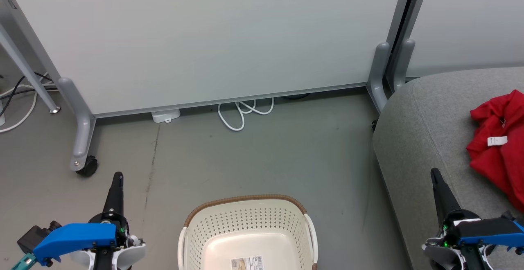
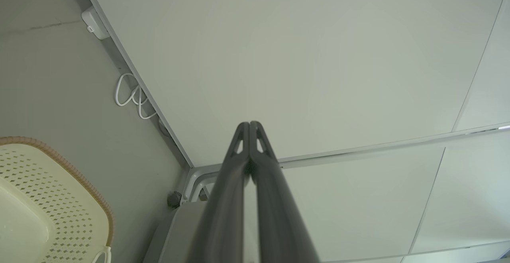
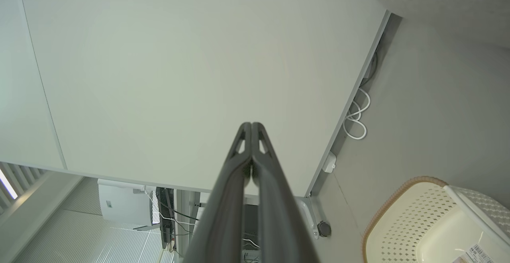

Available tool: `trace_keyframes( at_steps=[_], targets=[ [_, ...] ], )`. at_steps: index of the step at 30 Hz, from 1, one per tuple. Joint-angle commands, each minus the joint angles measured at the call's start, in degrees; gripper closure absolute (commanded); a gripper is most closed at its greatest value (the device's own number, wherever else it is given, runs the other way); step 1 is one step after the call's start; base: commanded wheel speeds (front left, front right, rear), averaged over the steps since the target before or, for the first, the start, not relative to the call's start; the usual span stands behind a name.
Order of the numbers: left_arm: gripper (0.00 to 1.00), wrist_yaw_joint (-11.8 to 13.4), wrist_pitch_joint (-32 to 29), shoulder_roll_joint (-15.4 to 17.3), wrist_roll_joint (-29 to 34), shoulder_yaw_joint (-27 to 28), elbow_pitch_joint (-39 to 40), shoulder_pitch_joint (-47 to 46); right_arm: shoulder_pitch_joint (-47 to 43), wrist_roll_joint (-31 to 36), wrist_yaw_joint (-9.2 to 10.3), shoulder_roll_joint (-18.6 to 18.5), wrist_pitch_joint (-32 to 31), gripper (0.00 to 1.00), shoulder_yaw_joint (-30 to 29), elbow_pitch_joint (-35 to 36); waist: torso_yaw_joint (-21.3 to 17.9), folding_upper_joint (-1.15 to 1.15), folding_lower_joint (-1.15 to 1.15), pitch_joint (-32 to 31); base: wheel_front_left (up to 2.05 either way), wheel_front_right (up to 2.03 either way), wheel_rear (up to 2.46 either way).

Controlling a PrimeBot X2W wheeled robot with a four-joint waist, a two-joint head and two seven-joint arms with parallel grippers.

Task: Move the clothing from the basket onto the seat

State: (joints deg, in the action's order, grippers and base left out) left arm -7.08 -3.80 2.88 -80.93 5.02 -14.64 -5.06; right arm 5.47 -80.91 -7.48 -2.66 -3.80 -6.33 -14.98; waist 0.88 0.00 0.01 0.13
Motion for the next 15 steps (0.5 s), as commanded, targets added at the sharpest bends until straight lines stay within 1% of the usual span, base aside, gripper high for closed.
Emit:
trace_keyframes(
  at_steps=[1,15],
  targets=[
    [1.00,-0.36,-0.30,0.00,-1.24,0.47,0.50,-1.15,0.83,-1.20,-0.02,-0.34,-0.33,1.00,-0.13,0.60,-0.04,0.00,0.00,0.00,0.00,0.00,0.00],
    [1.00,-0.56,-1.85,-0.01,-7.35,1.19,0.63,-1.28,0.98,-7.35,-0.02,-0.35,-1.82,1.00,-0.21,0.86,-0.51,0.00,0.00,0.03,0.00,0.00,0.00]
  ],
)
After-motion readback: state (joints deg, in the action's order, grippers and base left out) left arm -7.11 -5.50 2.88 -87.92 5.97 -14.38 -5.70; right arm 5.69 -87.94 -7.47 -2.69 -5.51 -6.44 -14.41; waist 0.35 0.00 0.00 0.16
